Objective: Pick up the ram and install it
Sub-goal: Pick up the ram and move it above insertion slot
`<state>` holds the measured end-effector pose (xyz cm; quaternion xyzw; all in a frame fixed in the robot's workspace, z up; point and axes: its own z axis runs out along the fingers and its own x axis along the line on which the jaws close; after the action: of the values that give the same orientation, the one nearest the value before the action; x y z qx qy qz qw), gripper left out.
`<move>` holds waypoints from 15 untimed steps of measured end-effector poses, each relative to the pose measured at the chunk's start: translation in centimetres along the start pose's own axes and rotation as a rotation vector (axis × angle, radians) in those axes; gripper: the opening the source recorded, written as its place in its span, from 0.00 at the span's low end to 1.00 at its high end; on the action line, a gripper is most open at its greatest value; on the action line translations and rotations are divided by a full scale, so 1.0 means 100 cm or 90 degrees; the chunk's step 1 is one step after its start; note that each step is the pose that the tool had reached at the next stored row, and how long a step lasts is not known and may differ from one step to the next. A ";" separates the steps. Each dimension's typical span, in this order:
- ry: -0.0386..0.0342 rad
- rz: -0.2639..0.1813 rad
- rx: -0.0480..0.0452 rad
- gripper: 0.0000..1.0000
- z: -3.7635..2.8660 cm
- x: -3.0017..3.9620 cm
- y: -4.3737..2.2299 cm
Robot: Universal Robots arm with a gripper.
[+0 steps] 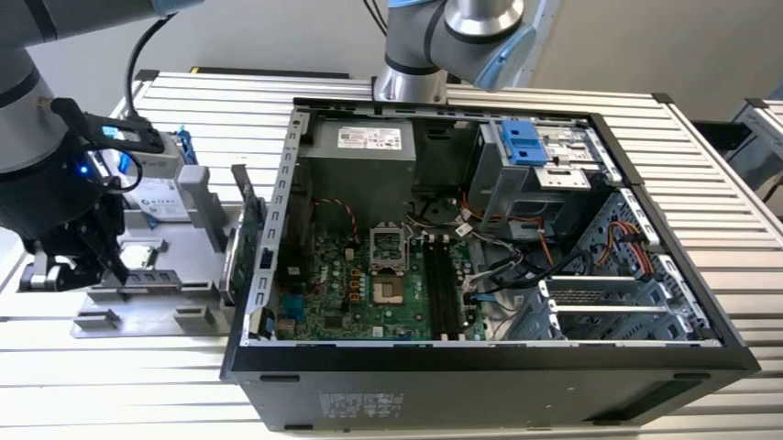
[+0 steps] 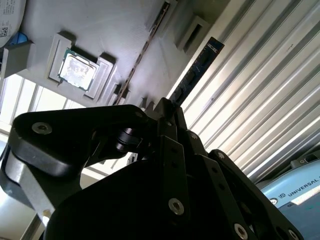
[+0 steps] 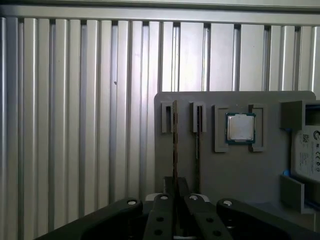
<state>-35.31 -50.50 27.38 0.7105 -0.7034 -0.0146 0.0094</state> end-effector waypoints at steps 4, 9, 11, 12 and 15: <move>0.0000 0.000 0.0000 0.00 -0.0047 0.0000 0.0002; 0.0000 0.000 0.0000 0.00 -0.0099 -0.0001 0.0003; 0.0000 0.000 0.0001 0.00 -0.0118 -0.0001 0.0004; 0.0000 0.000 0.0000 0.00 -0.0126 -0.0001 0.0004; 0.0000 0.000 0.0001 0.00 -0.0154 -0.0001 0.0005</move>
<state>-35.31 -50.50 28.93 0.7105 -0.7035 -0.0146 0.0094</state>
